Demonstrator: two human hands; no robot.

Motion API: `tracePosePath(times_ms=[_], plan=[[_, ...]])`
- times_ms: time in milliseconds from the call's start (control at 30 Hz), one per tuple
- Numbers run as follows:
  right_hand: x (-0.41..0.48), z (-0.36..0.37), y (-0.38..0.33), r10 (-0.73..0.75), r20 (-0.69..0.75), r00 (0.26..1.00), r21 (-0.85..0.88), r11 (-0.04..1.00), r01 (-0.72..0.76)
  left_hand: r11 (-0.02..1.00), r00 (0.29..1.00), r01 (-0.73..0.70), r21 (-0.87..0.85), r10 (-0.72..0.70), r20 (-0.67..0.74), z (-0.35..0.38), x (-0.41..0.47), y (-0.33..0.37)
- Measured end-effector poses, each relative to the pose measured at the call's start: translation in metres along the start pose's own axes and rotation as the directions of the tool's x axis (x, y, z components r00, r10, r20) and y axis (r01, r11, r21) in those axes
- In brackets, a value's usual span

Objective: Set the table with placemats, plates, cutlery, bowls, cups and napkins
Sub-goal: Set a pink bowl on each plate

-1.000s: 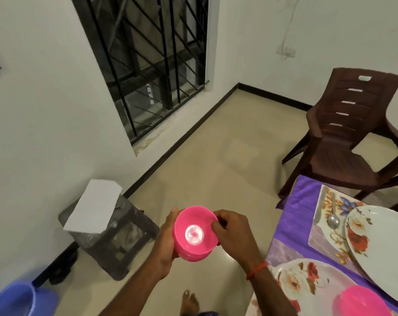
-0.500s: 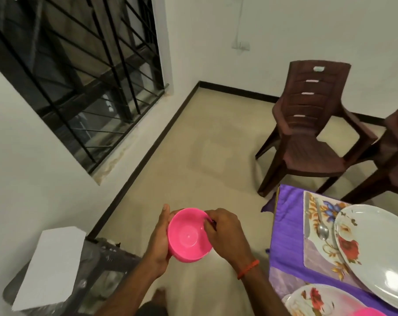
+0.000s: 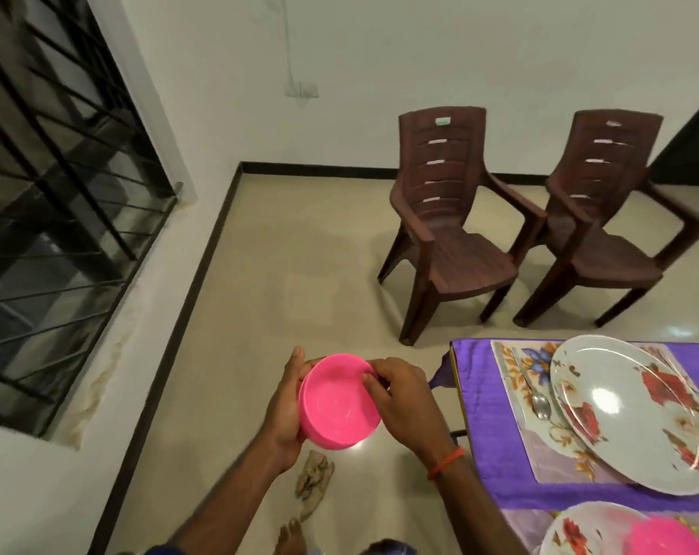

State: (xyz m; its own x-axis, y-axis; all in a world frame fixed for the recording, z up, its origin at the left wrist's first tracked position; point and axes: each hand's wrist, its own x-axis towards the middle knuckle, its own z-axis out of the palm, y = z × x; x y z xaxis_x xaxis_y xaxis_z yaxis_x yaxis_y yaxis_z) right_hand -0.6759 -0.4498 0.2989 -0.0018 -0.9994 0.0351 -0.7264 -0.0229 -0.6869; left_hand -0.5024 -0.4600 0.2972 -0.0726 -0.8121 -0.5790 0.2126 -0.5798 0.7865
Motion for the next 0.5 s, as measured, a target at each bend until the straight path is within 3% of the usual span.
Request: tracePosePath(times_ms=[500], plan=[[0.064,-0.032,0.029,0.186,-0.090,0.978,0.017,0.983,-0.185,0.992,0.971,0.086,0.088,-0.103,0.215,0.050,0.083,0.044]])
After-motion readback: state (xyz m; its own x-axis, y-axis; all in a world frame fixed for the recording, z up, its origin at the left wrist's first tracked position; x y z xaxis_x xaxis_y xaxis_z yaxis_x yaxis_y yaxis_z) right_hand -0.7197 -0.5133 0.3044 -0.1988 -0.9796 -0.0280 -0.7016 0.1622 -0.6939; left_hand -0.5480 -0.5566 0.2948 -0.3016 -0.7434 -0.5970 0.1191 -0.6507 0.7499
